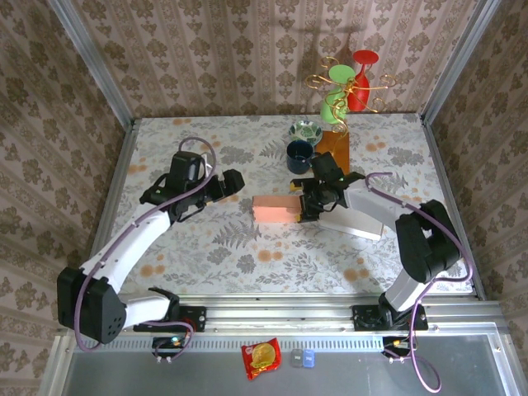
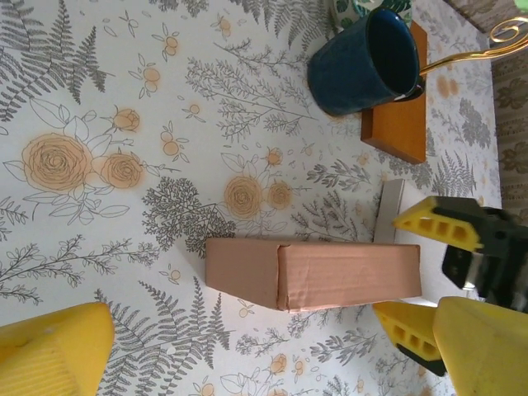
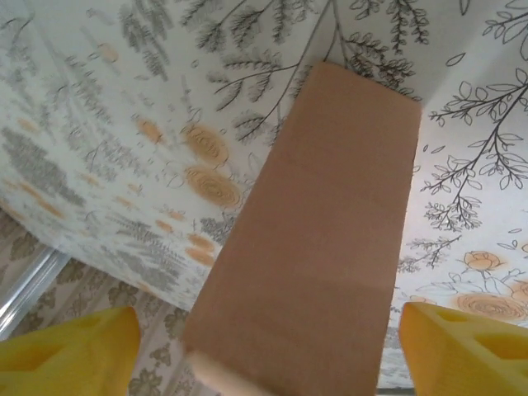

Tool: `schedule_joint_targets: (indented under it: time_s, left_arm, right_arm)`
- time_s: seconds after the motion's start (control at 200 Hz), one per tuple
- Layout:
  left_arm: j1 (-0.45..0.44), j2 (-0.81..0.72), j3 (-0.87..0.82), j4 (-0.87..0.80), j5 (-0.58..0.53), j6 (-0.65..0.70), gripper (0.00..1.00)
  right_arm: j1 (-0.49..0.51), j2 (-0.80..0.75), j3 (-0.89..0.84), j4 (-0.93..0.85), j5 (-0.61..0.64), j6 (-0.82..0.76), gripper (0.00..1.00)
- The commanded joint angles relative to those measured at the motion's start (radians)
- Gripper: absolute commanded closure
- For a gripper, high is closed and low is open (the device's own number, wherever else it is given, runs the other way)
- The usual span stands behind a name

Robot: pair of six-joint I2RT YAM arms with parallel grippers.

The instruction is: Fold the paper box

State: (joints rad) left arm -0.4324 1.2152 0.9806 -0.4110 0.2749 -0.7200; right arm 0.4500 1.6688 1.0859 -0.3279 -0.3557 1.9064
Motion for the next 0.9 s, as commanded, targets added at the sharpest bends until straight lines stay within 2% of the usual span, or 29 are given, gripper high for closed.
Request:
schedule_joint_targets:
  time_s: [0.0, 0.07, 0.21, 0.3, 0.37, 0.495, 0.58, 0.755, 0.895]
  left_arm:
    - [-0.003, -0.044, -0.02, 0.043, -0.014, 0.031, 0.0]
    - [-0.003, -0.058, -0.037, 0.063, -0.014, 0.032, 0.0]
    - [-0.002, -0.068, -0.056, 0.077, -0.01, 0.037, 0.0]
    - [-0.003, -0.07, -0.058, 0.084, -0.009, 0.055, 0.0]
    - [0.0, -0.071, -0.063, 0.099, -0.006, 0.06, 0.0]
    - [0.001, -0.079, -0.079, 0.146, 0.01, 0.069, 0.0]
    - [0.001, -0.092, -0.097, 0.169, 0.011, 0.071, 0.0]
    - [0.009, -0.095, -0.112, 0.177, 0.016, 0.072, 0.0]
    - [0.014, -0.094, -0.109, 0.179, 0.022, 0.068, 0.0]
  right_arm:
    - [0.006, 0.016, 0.004, 0.08, -0.03, 0.014, 0.31]
    - [0.007, 0.018, -0.007, 0.112, -0.043, -0.015, 0.43]
    - [0.009, -0.003, -0.061, 0.222, -0.05, -0.089, 0.45]
    - [0.01, -0.014, -0.132, 0.393, -0.056, -0.121, 0.54]
    - [0.009, -0.006, -0.174, 0.464, -0.08, -0.148, 0.55]
    - [0.01, -0.014, -0.264, 0.628, -0.09, -0.179, 0.47]
    - [0.007, -0.055, -0.312, 0.647, -0.067, -0.189, 0.38]
    - [0.004, -0.072, -0.304, 0.571, -0.082, -0.227, 0.2]
    - [0.003, -0.07, -0.236, 0.387, -0.116, -0.281, 0.11]
